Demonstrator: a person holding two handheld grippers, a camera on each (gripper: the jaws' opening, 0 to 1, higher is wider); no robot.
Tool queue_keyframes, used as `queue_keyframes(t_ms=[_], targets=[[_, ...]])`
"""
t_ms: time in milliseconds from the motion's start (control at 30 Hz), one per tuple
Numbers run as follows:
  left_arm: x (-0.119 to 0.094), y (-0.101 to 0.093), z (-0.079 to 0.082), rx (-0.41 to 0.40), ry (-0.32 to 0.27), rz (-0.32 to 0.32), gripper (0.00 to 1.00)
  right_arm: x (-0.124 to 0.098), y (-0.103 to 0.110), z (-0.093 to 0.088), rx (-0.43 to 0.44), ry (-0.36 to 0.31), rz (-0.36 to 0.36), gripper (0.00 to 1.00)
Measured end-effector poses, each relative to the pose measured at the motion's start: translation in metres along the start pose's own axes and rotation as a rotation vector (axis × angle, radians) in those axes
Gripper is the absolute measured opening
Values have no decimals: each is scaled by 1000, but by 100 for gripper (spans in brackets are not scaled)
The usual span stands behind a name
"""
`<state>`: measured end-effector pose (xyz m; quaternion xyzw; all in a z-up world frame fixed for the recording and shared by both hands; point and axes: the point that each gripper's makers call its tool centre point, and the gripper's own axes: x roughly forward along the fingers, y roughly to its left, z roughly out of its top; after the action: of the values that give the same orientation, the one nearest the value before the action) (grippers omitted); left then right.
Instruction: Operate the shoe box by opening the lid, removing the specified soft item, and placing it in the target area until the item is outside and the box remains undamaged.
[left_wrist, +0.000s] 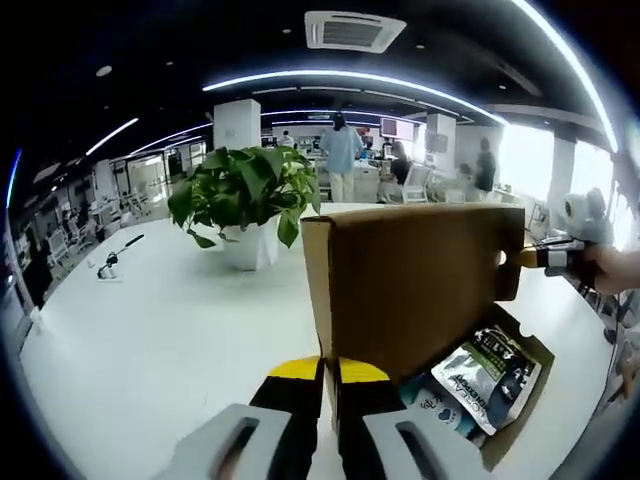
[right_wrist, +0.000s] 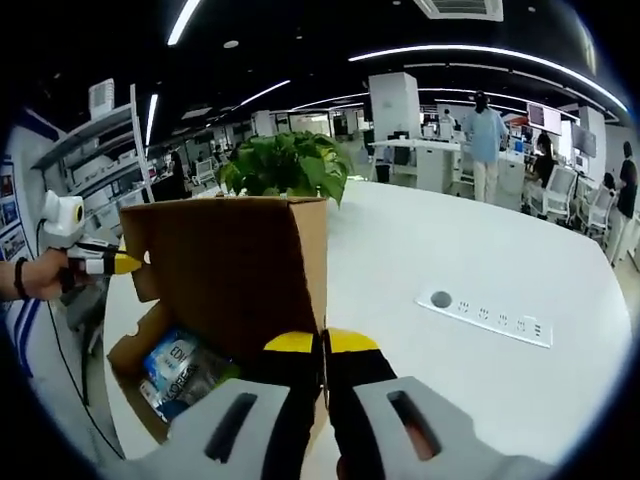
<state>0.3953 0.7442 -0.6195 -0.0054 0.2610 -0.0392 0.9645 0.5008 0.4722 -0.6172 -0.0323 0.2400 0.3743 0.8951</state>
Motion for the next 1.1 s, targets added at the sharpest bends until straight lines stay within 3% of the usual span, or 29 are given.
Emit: queue_keyframes(t_ms=[100, 167, 567, 1100], targets=[[5, 2, -1, 0, 6, 0, 3, 4, -3, -4, 3, 12, 1, 0], [8, 4, -2, -3, 6, -3, 3, 6, -7, -18, -10, 78, -11, 0], [22, 10, -8, -6, 31, -18, 3, 18, -10, -17, 46, 50, -10, 0], [39, 14, -22, -6, 82, -30, 4, 37, -19, -26, 138, 68, -43, 0]])
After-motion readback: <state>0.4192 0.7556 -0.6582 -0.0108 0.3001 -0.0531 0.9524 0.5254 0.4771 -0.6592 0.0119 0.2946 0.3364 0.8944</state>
